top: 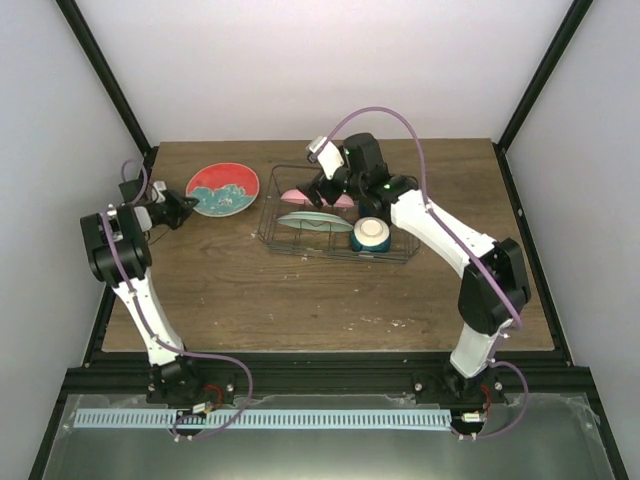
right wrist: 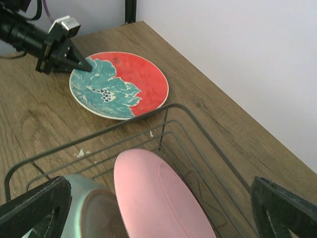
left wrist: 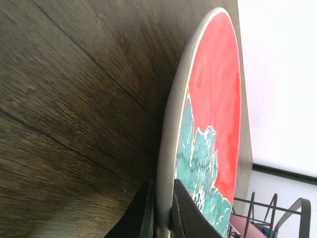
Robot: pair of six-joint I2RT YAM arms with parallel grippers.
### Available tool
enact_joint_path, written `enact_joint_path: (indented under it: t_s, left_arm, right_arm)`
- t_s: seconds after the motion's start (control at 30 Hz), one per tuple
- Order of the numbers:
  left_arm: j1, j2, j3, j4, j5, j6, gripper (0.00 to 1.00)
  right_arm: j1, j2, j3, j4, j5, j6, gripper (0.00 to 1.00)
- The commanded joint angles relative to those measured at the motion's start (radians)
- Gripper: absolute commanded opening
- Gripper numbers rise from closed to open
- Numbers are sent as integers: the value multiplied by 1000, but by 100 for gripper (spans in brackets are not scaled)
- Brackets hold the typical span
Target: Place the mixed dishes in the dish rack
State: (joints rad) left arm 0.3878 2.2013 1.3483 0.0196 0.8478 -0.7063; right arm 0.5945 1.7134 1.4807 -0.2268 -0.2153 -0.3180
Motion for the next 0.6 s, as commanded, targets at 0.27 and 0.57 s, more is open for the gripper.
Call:
enact_joint_path:
  t_s: [0.27,0.57]
  left_arm:
    - [-9,-183,6,359,201,-263,0]
    - [-45,-305,23,228,215,-190,0]
  right_arm:
    - [-84,182,312,-174,-197,247,100]
    - [-121,287,475,-239,-349,373,100]
